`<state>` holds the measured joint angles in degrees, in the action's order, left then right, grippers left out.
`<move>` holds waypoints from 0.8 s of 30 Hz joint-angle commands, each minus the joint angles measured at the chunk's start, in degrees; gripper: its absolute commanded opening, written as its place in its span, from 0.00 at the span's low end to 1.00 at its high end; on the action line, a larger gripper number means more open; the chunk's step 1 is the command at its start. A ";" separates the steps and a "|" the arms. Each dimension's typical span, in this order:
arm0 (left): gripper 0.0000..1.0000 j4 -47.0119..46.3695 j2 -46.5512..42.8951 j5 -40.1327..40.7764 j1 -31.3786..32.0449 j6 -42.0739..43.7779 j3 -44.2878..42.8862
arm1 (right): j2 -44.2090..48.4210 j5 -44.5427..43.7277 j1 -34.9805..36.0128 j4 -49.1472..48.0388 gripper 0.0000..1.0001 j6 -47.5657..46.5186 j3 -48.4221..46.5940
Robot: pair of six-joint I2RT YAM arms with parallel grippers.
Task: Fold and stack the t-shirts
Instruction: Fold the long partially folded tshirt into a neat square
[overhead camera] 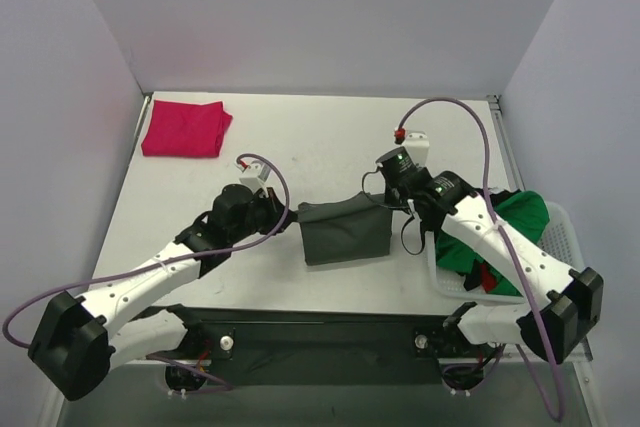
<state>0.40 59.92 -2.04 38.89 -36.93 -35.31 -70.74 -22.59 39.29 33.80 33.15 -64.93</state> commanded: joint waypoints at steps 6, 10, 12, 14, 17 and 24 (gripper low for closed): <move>0.00 -12.25 13.19 -9.64 -7.07 1.51 -3.62 | -14.41 4.39 -8.61 -4.44 0.00 -7.65 -6.43; 0.00 -15.25 20.04 -11.75 -10.58 1.07 -5.64 | -22.58 5.27 -10.81 -5.50 0.00 -8.62 -9.86; 0.00 -16.74 22.16 -13.15 -11.64 1.07 -6.52 | -24.70 5.54 -11.51 -5.76 0.00 -8.89 -11.80; 0.00 -16.93 25.31 -13.86 -12.87 1.24 -8.45 | -27.34 5.80 -12.30 -5.85 0.00 -9.06 -13.37; 0.00 -17.72 29.62 -15.27 -14.10 1.33 -10.91 | -30.24 6.68 -13.18 -5.94 0.00 -9.42 -14.79; 0.02 -19.74 39.91 -17.82 -16.66 1.33 -16.97 | -36.82 8.52 -15.55 -5.94 0.00 -9.94 -18.30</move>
<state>-16.03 96.82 -18.17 23.73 -36.80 -48.18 -105.25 -12.95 25.36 26.46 24.84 -80.64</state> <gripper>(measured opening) 0.029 0.040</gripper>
